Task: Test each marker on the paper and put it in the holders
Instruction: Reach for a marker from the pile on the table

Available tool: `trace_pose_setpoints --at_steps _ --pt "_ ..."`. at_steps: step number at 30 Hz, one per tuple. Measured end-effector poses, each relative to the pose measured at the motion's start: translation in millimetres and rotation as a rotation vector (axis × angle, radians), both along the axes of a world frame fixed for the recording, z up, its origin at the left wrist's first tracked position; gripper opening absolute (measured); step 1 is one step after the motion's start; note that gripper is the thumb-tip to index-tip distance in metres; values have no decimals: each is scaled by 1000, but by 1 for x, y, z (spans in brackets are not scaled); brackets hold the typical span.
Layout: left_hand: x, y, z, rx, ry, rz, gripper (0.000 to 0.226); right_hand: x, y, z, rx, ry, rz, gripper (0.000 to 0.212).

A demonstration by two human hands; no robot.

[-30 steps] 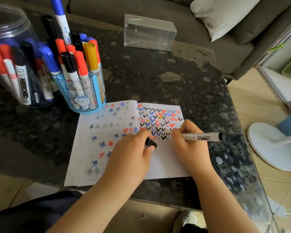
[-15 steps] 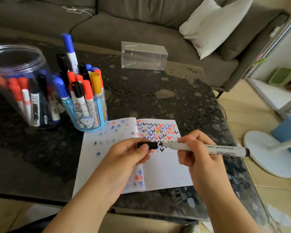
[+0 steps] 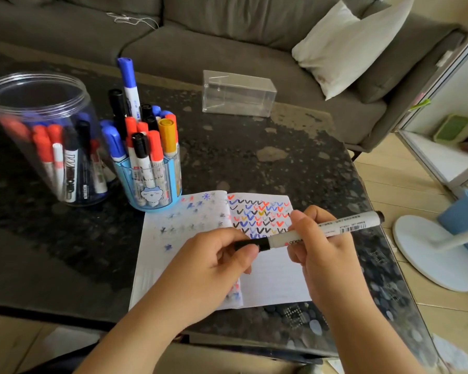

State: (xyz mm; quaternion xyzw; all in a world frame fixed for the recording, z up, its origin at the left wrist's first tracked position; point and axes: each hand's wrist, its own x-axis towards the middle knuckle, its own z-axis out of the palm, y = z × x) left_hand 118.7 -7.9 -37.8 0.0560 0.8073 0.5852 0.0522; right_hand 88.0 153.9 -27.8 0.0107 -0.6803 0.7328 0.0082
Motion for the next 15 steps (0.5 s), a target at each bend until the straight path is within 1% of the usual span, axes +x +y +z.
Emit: trace_pose_setpoints --at_steps 3,7,10,11,14,15 --pt "5 -4 7 -47 77 -32 11 2 -7 -2 -61 -33 6 35" --pt "8 -7 9 -8 105 -23 11 6 -19 -7 -187 -51 13 34" --pt "8 -11 7 -5 118 -2 29 4 -26 -8 -187 -65 18 34" --pt "8 -12 6 -16 121 2 28 4 -27 -9 -181 -77 26 34" --pt "10 -12 4 -62 116 16 11 4 -28 -12 -171 -153 29 37" --pt "10 -12 3 -87 118 23 9 4 -27 -12 -173 -190 19 39"
